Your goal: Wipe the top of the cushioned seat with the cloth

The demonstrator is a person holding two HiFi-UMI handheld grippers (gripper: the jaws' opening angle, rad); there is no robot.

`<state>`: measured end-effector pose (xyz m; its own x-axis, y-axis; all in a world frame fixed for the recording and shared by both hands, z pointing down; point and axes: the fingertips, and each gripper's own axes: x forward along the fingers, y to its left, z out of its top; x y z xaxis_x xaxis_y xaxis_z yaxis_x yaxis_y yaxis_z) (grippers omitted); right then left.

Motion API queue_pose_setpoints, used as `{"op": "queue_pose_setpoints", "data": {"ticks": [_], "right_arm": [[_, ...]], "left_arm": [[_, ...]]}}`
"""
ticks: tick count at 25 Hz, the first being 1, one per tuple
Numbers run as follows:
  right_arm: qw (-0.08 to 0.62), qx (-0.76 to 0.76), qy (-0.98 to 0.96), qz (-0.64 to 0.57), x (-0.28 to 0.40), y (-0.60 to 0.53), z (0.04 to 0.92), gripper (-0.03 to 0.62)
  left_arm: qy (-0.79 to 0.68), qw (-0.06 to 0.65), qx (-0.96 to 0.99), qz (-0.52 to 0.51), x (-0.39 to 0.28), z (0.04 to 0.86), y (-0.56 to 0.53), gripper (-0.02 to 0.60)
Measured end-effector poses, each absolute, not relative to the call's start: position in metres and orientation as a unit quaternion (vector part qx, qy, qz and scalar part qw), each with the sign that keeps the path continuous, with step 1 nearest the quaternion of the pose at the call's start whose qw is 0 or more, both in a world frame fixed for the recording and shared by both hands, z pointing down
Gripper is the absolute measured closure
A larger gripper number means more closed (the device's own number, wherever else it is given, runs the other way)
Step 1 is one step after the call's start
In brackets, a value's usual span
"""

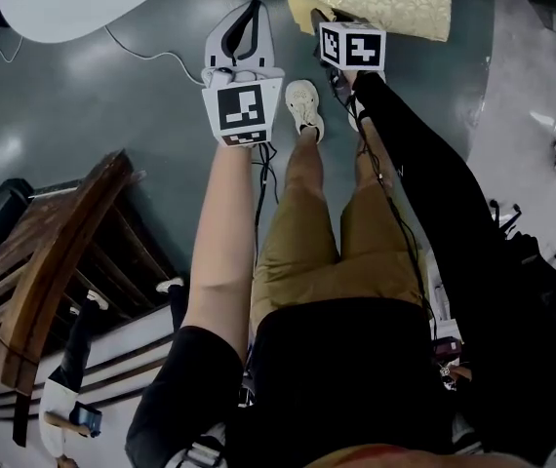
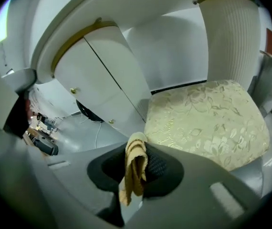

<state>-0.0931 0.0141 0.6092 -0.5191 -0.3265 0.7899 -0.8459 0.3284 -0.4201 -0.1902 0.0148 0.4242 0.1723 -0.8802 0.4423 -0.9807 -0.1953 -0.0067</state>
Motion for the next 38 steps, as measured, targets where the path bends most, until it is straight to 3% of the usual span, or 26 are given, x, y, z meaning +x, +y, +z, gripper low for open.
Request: {"op": "queue_pose_setpoints", "data": {"ticks": [8,29,38], "right_arm": [[0.316,0.445,-0.726,0.418,-0.025,-0.01,0.619,0.537],[0.355,0.607,-0.604,0.376,0.295,-0.054,0.631,0.537],[0.361,0.634,-0.581,0.36,0.345,-0.044,0.627,0.537]], "left_arm": [[-0.603,0.141,0.765,0.176,-0.17,0.424,0.008,0.575],[-0.569,0.125,0.791,0.189,-0.03,0.414,-0.042,0.575],[-0.556,0.122,0.799,0.195,0.004,0.416,-0.043,0.575]]}}
